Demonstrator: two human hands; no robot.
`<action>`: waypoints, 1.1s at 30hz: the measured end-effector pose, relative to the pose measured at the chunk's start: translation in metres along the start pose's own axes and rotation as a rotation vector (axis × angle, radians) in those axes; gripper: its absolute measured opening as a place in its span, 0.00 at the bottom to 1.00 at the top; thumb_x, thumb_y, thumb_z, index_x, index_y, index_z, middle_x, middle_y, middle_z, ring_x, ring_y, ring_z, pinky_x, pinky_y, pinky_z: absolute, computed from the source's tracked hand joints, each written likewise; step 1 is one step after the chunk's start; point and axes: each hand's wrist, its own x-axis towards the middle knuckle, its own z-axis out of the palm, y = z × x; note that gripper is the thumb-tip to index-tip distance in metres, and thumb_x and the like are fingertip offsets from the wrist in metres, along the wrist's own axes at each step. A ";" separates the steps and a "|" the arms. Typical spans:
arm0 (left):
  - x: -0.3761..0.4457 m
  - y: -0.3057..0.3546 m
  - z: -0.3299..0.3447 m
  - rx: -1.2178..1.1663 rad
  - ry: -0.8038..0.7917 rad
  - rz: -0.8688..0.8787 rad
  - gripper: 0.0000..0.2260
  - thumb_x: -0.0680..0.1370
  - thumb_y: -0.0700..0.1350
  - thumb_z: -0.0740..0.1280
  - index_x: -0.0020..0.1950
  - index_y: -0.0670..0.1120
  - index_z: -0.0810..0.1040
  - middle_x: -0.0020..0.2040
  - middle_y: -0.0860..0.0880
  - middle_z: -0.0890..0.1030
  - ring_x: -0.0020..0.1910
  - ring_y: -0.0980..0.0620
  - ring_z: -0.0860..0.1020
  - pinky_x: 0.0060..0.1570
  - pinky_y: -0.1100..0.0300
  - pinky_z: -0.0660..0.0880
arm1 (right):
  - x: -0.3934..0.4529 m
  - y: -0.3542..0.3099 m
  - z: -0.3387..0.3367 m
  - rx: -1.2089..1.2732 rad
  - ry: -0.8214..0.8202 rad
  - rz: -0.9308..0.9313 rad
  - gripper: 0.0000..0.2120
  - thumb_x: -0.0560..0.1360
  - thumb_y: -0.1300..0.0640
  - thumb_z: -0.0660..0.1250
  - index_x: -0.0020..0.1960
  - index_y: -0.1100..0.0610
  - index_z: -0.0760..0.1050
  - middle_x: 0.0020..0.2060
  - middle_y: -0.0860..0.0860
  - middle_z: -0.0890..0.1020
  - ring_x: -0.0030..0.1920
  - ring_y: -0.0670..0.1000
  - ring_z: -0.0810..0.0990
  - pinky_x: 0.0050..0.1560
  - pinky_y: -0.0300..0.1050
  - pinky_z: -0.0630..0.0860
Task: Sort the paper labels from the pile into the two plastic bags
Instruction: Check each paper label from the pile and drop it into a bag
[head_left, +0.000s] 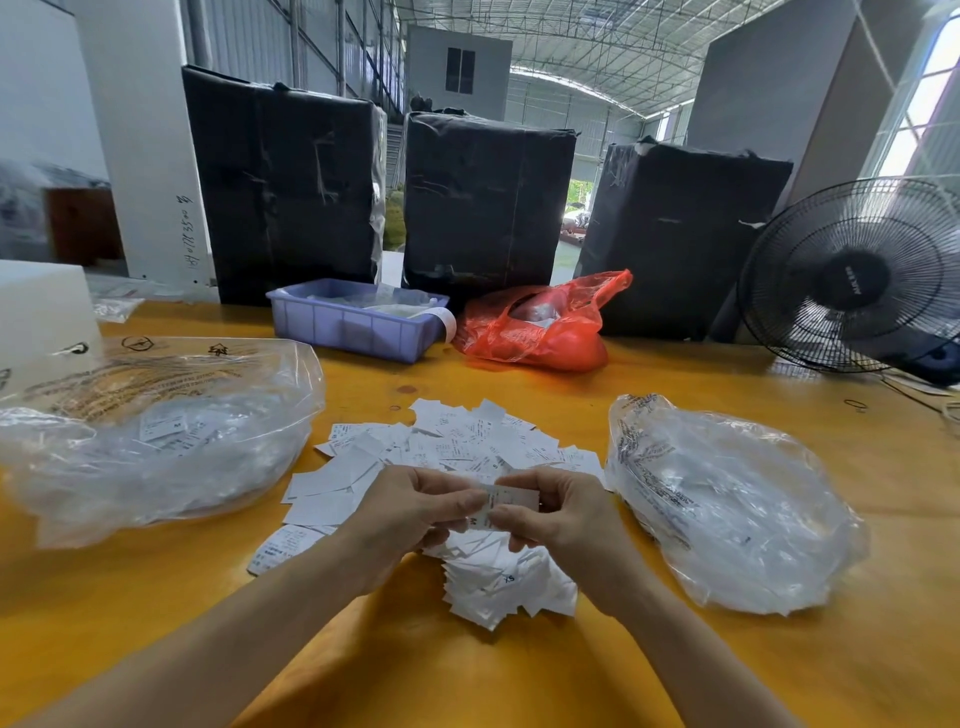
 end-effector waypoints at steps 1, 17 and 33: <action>0.000 -0.001 0.001 0.013 -0.013 0.013 0.06 0.71 0.39 0.73 0.45 0.39 0.85 0.35 0.40 0.78 0.31 0.52 0.73 0.29 0.63 0.68 | 0.000 0.000 0.000 -0.053 -0.020 0.005 0.14 0.71 0.66 0.72 0.56 0.64 0.78 0.38 0.53 0.81 0.30 0.45 0.78 0.36 0.37 0.76; -0.001 -0.011 0.018 -0.275 0.159 0.104 0.19 0.62 0.44 0.75 0.48 0.35 0.81 0.42 0.39 0.84 0.40 0.47 0.82 0.38 0.59 0.76 | -0.007 -0.002 0.024 -0.284 0.030 -0.156 0.20 0.76 0.57 0.68 0.67 0.54 0.72 0.51 0.48 0.74 0.47 0.47 0.78 0.50 0.36 0.76; -0.003 -0.002 0.015 -0.194 0.131 0.020 0.11 0.68 0.45 0.72 0.45 0.38 0.83 0.36 0.45 0.84 0.31 0.54 0.78 0.30 0.65 0.73 | -0.001 -0.002 0.004 0.169 0.161 -0.097 0.14 0.72 0.70 0.68 0.55 0.57 0.80 0.32 0.54 0.80 0.35 0.47 0.79 0.44 0.39 0.79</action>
